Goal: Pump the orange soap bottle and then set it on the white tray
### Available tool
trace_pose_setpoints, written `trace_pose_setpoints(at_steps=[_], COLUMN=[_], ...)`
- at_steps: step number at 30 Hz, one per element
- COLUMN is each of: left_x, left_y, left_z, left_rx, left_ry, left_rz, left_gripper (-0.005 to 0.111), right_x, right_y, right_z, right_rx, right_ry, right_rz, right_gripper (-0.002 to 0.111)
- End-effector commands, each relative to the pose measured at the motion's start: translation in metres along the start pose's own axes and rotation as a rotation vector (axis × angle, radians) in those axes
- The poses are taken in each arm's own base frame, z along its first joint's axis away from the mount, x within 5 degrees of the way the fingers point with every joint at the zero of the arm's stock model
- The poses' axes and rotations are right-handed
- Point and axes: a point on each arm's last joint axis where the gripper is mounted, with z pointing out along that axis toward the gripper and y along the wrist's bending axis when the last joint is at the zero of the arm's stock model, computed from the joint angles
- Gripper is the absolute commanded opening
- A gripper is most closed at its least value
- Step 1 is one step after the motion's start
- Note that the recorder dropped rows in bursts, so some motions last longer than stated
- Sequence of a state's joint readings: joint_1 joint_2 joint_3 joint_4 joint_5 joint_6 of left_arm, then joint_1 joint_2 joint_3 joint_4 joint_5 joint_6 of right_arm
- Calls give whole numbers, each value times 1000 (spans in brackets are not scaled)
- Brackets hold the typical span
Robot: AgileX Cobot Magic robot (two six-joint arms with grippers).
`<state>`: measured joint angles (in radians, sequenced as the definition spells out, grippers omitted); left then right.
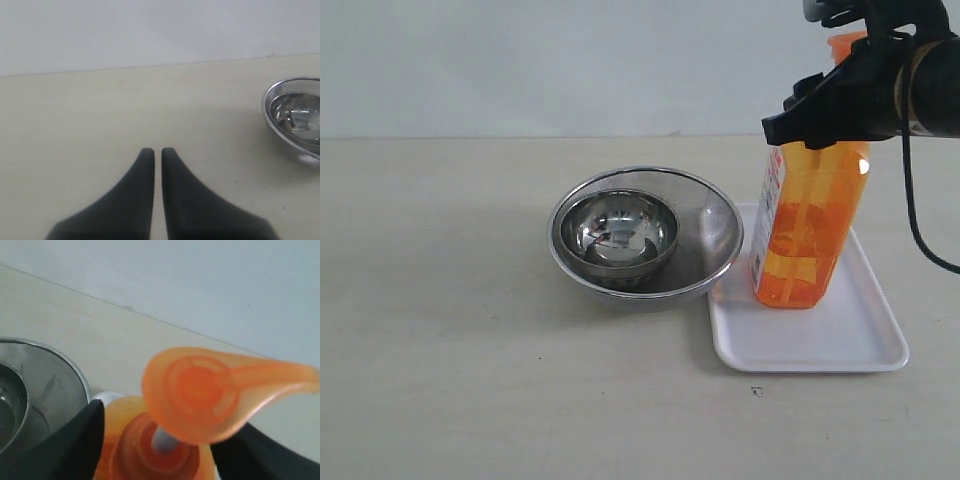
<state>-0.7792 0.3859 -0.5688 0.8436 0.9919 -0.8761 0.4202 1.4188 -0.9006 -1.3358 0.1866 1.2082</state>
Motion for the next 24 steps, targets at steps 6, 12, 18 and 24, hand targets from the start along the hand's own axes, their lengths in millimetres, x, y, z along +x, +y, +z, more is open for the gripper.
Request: trace_pose_setpoints(at_steps=[6, 12, 18, 24], left_x=[1, 1, 1, 1], left_y=[2, 2, 2, 2], left_z=[-1, -1, -1, -1], left_rx=[-6, -6, -6, -6], left_ry=[-8, -8, -8, -8], left_rz=[-9, -9, -9, -9], left_gripper=[5, 5, 5, 5], right_x=[0, 0, -11, -20], right_y=[-8, -10, -18, -22], right_z=[-3, -5, -25, -44], right_rx=[71, 87, 131, 121], right_ry=[11, 13, -32, -83], right_rz=[41, 43, 96, 167], right_gripper=[81, 81, 81, 81])
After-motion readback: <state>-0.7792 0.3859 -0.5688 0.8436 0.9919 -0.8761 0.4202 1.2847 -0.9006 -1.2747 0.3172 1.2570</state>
